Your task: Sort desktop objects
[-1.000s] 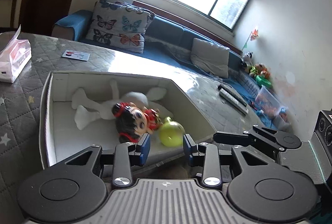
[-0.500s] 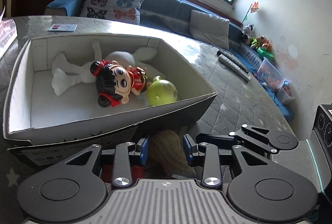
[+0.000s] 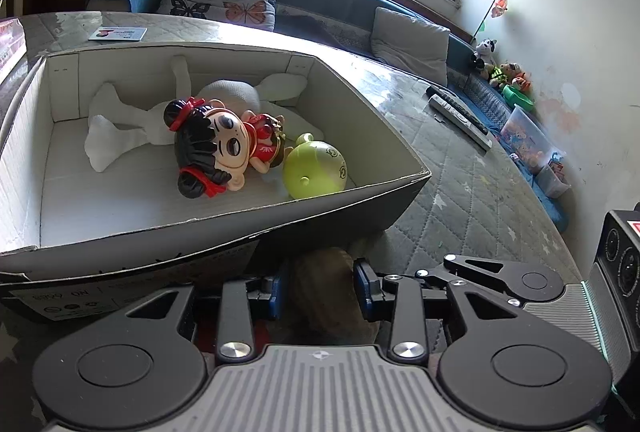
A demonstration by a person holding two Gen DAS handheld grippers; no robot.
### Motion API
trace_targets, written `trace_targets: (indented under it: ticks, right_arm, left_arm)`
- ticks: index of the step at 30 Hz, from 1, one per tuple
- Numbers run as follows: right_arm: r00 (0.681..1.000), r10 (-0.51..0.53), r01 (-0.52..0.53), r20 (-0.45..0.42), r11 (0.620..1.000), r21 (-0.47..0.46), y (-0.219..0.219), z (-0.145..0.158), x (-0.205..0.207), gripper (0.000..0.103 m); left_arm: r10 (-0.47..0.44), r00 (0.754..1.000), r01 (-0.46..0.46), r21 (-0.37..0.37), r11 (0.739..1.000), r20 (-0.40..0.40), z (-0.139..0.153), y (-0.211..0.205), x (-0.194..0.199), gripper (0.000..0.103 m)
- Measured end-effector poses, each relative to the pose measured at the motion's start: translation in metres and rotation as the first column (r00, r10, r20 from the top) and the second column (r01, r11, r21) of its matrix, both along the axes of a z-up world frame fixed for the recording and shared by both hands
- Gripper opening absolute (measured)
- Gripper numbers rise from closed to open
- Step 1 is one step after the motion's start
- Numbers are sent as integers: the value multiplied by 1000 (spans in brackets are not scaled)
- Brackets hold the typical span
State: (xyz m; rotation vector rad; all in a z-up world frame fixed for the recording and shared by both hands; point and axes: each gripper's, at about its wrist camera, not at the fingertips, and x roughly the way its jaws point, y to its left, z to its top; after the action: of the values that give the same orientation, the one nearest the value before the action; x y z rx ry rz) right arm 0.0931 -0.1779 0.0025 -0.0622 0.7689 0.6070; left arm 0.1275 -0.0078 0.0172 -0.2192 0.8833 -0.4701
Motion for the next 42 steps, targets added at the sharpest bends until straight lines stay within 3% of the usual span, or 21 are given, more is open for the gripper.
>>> trace_targets:
  ticks: [13,24,29,33,42]
  right_arm:
    - [999,-42,43,-16,998,37,-12,2,-10,44]
    - [995,-54,49,88,997,63,-20,43,-27,43]
    - [986,-52,42,156,997,69,-11,68,-6,43]
    - [985,-49,39,166,997,59,2,73,25,43]
    - [995,-40,38,95,999,25,22,48,79,42]
  left_arm:
    - [0,1000,-2,-73,997,-27,3,1,-10,37]
    - [10,997,0,-138,990,70,42,4,-25,37]
    - [49,988,-26,-153,988,144,67,9,-10,37]
    - [72,983,-49,-140,989,166,70,16,17,37]
    - [99,990,-88,-108,990,102,41,24,69,37]
